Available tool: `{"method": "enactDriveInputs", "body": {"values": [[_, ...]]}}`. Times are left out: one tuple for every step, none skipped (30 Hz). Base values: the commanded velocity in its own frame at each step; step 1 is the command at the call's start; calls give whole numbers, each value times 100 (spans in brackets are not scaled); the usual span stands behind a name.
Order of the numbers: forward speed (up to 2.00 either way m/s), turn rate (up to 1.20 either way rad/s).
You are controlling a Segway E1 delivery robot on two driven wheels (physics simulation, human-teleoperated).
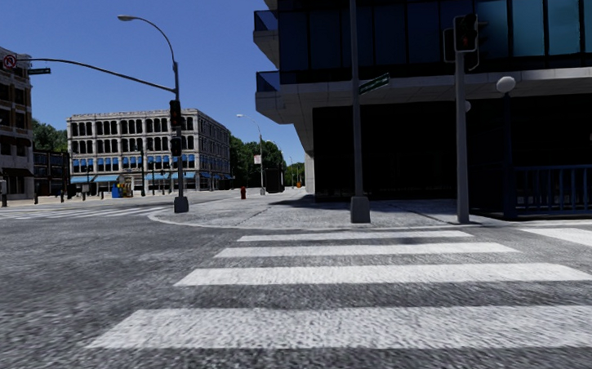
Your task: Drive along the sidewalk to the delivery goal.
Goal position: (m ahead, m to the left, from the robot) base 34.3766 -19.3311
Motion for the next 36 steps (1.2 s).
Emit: {"method": "enactDriveInputs", "body": {"values": [[200, 0], [200, 0], [200, 0], [200, 0], [200, 0], [200, 0], [200, 0], [200, 0], [200, 0], [200, 0], [200, 0], [200, 0], [200, 0], [200, 0], [200, 0], [200, 0], [200, 0], [200, 0], [200, 0], [200, 0], [200, 0], [200, 0], [200, 0], [200, 0], [200, 0], [200, 0], [200, 0], [200, 0], [200, 0], [200, 0], [200, 0], [200, 0], [200, 0], [200, 0], [200, 0], [200, 0]]}}
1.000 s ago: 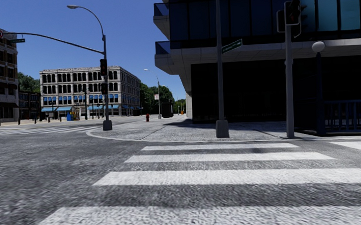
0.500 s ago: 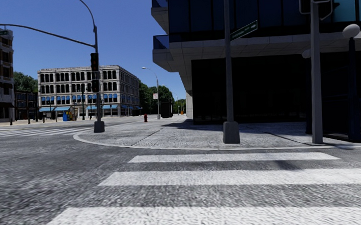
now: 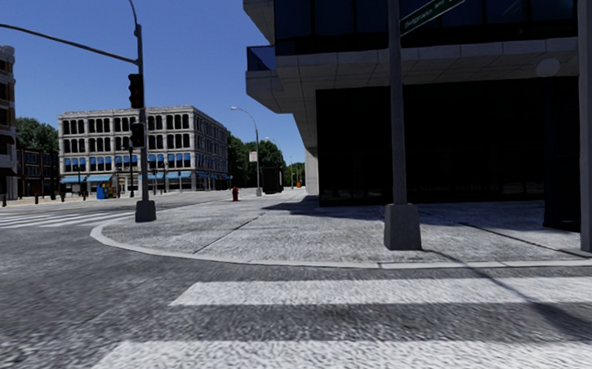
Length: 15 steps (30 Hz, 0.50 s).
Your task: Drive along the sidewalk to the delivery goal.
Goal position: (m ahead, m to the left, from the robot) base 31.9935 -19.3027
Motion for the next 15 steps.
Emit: {"method": "enactDriveInputs", "body": {"values": [[200, 0], [200, 0], [200, 0], [200, 0], [200, 0], [200, 0], [200, 0], [200, 0], [200, 0], [200, 0], [200, 0], [200, 0], [200, 0], [200, 0], [200, 0]]}}
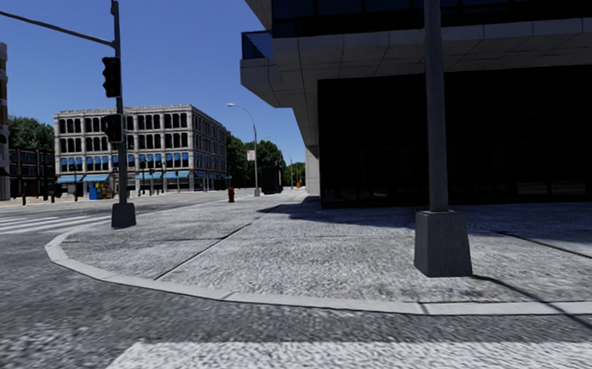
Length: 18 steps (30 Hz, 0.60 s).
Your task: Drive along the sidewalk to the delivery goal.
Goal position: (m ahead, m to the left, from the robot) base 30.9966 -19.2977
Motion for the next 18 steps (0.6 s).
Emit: {"method": "enactDriveInputs", "body": {"values": [[200, 0], [200, 0], [200, 0], [200, 0], [200, 0], [200, 0], [200, 0], [192, 0], [165, 0], [134, 0], [116, 0], [109, 0], [108, 0], [108, 0], [107, 0], [107, 0], [107, 0], [107, 0]]}}
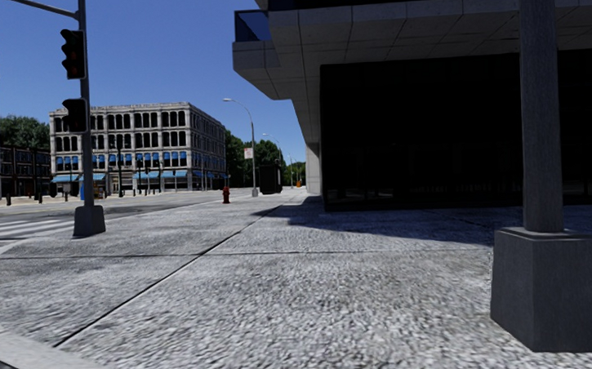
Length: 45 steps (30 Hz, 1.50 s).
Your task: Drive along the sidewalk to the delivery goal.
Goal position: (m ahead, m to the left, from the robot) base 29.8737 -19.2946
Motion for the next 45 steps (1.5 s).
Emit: {"method": "enactDriveInputs", "body": {"values": [[107, 0], [107, 0], [107, 0], [107, 0], [107, 0], [107, 0], [107, 0], [107, 0], [107, 0], [107, 0], [107, 0], [107, 0], [107, 0], [107, 0], [107, 0], [107, 0], [107, 0], [107, 17], [107, 28], [107, 32], [107, 32], [107, 32], [107, 32], [107, 33], [107, 33], [107, 33], [107, 33], [107, 33], [107, 33], [107, 33], [107, 33], [107, 33], [107, 33], [107, 32], [107, 26], [107, 23], [107, 23], [107, 16], [107, 4], [107, 0], [107, 0], [107, 0], [107, 0], [108, 0], [108, 0]]}}
